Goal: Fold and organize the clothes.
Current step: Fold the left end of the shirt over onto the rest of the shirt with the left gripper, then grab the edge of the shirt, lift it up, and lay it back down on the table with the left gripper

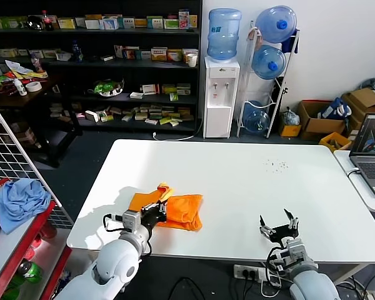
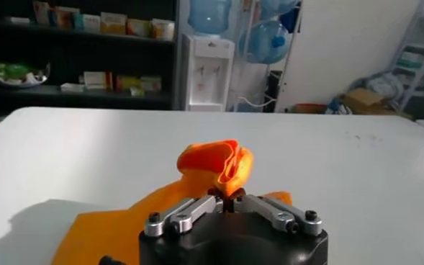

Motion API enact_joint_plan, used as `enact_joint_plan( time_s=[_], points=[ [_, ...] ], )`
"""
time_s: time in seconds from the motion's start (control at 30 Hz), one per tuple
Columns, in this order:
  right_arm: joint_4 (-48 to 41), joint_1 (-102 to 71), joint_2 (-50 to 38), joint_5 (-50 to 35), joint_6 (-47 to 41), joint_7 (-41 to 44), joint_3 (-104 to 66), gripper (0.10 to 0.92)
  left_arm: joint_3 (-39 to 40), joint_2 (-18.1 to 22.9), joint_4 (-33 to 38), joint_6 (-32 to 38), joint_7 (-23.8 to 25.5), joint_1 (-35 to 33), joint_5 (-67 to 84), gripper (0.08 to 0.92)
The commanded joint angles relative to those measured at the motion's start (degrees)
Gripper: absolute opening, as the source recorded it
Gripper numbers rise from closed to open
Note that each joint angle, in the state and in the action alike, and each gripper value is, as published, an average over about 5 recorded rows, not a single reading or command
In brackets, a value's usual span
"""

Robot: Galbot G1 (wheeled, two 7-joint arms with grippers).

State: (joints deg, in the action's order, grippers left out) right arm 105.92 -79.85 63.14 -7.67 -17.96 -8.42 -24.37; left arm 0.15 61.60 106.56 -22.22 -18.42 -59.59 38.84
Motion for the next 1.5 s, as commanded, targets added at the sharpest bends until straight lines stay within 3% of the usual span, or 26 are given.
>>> enact_joint_plan(
  time_s=[0.03, 0.33, 0.5, 0.67, 0.87, 1.1, 1.3, 1.5],
  points=[
    [-0.45, 0.55, 0.95, 0.71, 0.6, -0.45, 0.05, 0.823, 9.17, 8.46, -4.82, 1.12, 0.55, 3.88, -1.04, 0.131],
    [-0.88, 2.25, 0.49, 0.13, 0.04, -0.35, 1.22, 0.823, 7.48, 6.78, -4.07, 13.85, 5.09, 2.4, 0.29, 0.348],
    [-1.16, 3.08, 0.0, -0.42, 0.0, -0.17, 1.66, 0.823, 2.6, 2.61, -0.94, 14.86, 5.3, -0.29, 2.71, 0.495],
    [-1.43, 3.37, -0.4, -0.75, -0.01, 0.19, 2.12, 0.823, -1.88, -2.63, -0.62, 13.2, 4.61, -2.56, 2.59, 0.643],
    [-1.71, 2.87, -0.99, -1.13, 0.05, 0.85, 2.22, 0.823, -7.55, -8.05, -3.38, 2.59, 6.46, -3.84, 5.36, 0.795],
    [-2.01, 2.29, -1.77, -1.43, 0.17, 1.6, 1.96, 0.823, -11.49, -9.2, -9.77, -3.98, 11.36, -1.93, 8.2, 0.822],
    [-2.04, 1.97, -2.21, -1.59, 0.2, 2.04, 1.79, 0.823, -13.08, -8.45, -15.12, -5.35, 15.78, -0.16, 8.93, 0.823],
    [-2.26, 1.95, -2.26, -1.56, 0.13, 2.16, 1.76, 0.823, -12.9, -7.05, -15.89, -6.12, 17.79, 0.45, 10.35, 0.823]
  ],
)
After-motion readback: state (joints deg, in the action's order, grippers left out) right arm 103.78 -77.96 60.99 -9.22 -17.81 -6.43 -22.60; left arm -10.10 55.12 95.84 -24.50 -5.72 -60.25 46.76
